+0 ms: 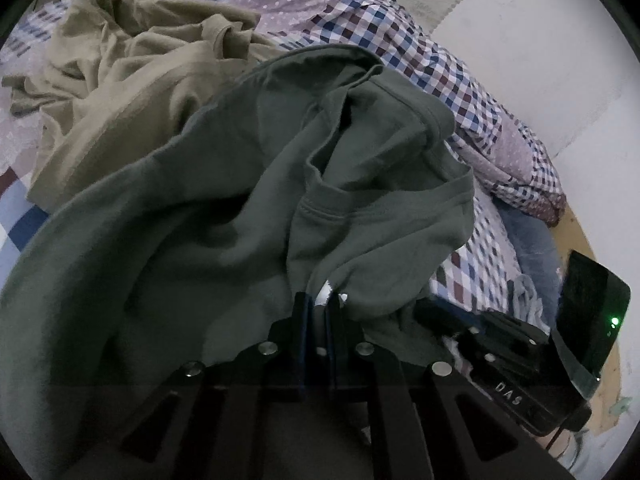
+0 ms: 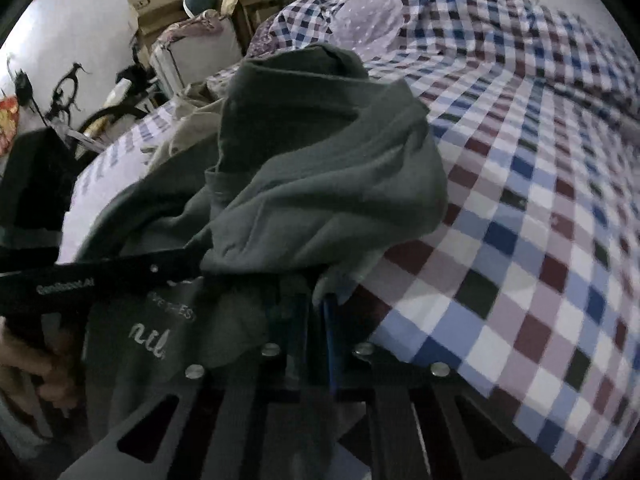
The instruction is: Fold clothes
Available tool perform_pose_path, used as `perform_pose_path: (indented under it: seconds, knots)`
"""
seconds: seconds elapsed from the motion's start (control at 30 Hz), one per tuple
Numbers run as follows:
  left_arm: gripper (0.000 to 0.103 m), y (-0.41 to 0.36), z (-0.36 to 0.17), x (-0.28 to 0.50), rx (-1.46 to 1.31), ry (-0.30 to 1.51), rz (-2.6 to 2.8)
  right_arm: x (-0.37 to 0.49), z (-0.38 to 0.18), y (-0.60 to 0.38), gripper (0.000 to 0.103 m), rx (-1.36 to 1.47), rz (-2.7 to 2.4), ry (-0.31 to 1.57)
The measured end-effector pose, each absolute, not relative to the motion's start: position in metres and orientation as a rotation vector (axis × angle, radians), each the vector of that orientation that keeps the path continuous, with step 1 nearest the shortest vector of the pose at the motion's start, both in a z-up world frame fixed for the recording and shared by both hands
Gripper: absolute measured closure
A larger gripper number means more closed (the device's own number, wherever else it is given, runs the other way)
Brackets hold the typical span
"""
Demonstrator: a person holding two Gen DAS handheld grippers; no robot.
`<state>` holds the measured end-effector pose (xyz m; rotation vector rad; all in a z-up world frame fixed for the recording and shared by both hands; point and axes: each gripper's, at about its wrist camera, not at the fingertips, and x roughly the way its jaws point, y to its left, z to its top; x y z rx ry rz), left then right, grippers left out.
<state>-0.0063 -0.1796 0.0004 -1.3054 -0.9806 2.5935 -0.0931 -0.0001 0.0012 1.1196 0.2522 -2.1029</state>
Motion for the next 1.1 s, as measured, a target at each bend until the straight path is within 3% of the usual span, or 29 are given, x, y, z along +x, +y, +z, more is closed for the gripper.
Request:
perform_pose_path:
  seconds: [0.13,0.2,0.27,0.53,0.97,1.1]
  knots:
    - [0.069,-0.177,0.003,-0.008,-1.259,-1.024,2.545,-0.088,0.022,0.022,0.099,1.076,-2.249,0.265]
    - [0.048,-0.173,0.006,-0.008,-1.233,-1.013,2.533,-0.087,0.035,0.038,0.099,1.056,-2.322,0.258]
    - [0.04,-0.166,0.011,-0.008,-1.209,-0.985,2.541,-0.085,0.047,0.053,0.099,1.045,-2.37,0.252]
    - [0.038,-0.156,0.03,-0.002,-1.068,-0.969,2.564,-0.076,0.076,0.102,0.099,1.063,-2.558,0.281]
    - [0.036,-0.136,0.012,-0.013,-1.307,-0.802,2.555,-0.048,0.125,0.2,0.099,0.906,-2.97,0.12]
    - [0.036,-0.137,0.013,-0.012,-1.318,-0.798,2.575,-0.033,0.12,0.198,0.099,0.918,-2.981,0.168]
